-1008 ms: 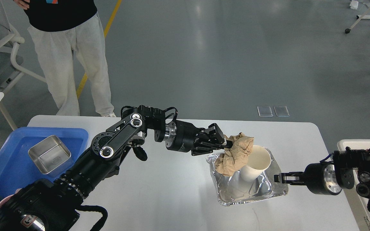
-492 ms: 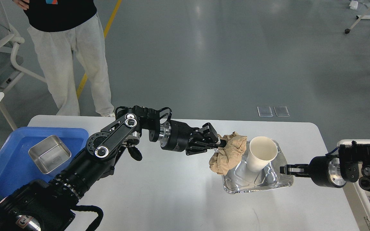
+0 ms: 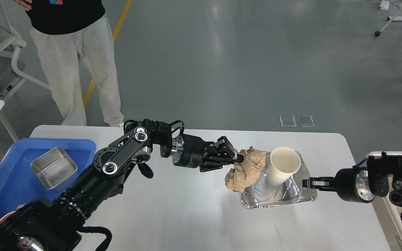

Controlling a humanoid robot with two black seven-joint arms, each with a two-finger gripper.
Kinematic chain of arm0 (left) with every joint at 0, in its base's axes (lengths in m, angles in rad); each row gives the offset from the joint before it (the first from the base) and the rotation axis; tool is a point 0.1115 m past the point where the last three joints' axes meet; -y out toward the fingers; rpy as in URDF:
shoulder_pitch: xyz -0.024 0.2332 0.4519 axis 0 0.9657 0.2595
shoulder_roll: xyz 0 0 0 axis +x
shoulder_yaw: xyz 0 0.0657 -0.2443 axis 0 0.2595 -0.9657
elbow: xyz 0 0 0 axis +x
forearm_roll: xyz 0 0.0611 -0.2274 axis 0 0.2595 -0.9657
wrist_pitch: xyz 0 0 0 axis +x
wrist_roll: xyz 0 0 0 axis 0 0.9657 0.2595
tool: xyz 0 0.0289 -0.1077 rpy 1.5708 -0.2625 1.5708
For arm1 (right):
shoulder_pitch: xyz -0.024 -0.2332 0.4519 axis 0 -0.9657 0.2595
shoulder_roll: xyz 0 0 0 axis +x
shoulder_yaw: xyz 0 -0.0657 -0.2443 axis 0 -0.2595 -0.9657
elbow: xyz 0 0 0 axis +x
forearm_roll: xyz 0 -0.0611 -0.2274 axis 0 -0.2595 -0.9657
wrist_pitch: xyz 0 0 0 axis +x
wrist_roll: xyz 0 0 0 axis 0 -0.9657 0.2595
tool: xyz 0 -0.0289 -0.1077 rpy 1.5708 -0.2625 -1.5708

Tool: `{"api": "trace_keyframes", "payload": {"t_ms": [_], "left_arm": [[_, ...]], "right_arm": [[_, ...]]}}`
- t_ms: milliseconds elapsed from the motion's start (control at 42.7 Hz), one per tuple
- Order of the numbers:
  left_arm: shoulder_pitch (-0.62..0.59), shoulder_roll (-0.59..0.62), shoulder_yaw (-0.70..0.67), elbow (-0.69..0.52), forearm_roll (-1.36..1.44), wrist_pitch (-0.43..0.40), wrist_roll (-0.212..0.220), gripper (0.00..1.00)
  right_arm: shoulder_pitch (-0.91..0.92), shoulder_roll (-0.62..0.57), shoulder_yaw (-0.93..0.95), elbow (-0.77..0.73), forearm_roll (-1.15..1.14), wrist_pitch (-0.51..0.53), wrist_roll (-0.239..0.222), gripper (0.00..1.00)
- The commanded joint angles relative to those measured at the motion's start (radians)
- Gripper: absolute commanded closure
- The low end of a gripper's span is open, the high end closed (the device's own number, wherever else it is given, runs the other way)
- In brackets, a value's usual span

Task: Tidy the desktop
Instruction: 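Lower the beige cloth into the foil tray and open the left gripper, then withdraw the left gripper away from the foil tray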

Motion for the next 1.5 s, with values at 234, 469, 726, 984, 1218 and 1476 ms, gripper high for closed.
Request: {"api": "trace_keyframes", "payload": {"t_ms": [234,469,726,984,1218,1476], "left_arm": [[0.0,-0.006,0.003,0.009,-0.012,0.0,0.003,0.37],[-0.001,-0.003,0.004,0.009,-0.055,0.0,0.003,0.08],[-0.01,0.008,-0.008,0.009,-0.075,0.0,0.003,0.05],[-0.015,0.026,-0.02,0.009,-0.112,0.0,0.003,0.04],[-0.016,0.064,-0.023,0.007,-0.142,0.0,0.003,0.03],[-0.016,0.163,-0.109,0.009,-0.218,0.0,0.003,0.03]], "right_arm": [[-0.002,0.002,0.0,0.001,0.0,0.001,0.002,1.0],[-0.001,-0.001,-0.001,0.002,0.0,0.001,0.002,1.0],[0.0,-0.001,0.0,0.002,0.023,0.005,0.002,1.0],[0.003,0.0,-0.001,0.002,0.038,0.015,0.01,1.0],[0.005,-0.008,-0.001,0.002,0.038,0.016,0.01,1.0],[-0.003,-0.012,-0.004,-0.011,0.071,0.016,0.011,1.0]]}}
